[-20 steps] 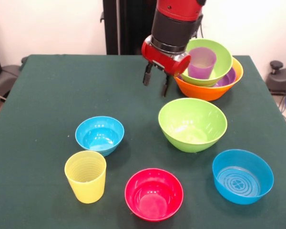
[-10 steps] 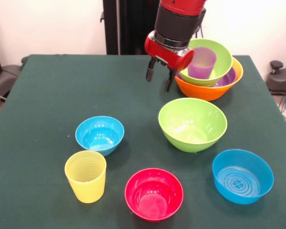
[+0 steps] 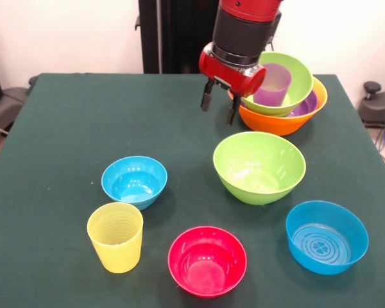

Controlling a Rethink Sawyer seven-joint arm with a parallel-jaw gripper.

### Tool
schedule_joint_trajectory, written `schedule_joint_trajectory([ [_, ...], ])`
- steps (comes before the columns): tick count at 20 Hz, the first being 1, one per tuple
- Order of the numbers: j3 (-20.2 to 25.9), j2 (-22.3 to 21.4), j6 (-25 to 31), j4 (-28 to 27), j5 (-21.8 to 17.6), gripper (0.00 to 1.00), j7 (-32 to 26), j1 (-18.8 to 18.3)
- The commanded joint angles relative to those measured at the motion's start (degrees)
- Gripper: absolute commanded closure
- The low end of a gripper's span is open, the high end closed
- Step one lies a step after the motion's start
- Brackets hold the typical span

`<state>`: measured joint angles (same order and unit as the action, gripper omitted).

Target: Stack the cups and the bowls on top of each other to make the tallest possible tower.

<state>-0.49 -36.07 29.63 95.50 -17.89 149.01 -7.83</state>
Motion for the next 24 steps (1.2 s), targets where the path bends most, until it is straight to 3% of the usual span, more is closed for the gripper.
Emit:
schedule_joint_trajectory([
  [1, 6.21, 3.55, -3.36, -1.32, -4.16, 0.00, -5.66, 1.25],
  [24, 6.18, 5.76, -3.26, -4.09, -4.26, 0.00, -5.01, 2.84],
])
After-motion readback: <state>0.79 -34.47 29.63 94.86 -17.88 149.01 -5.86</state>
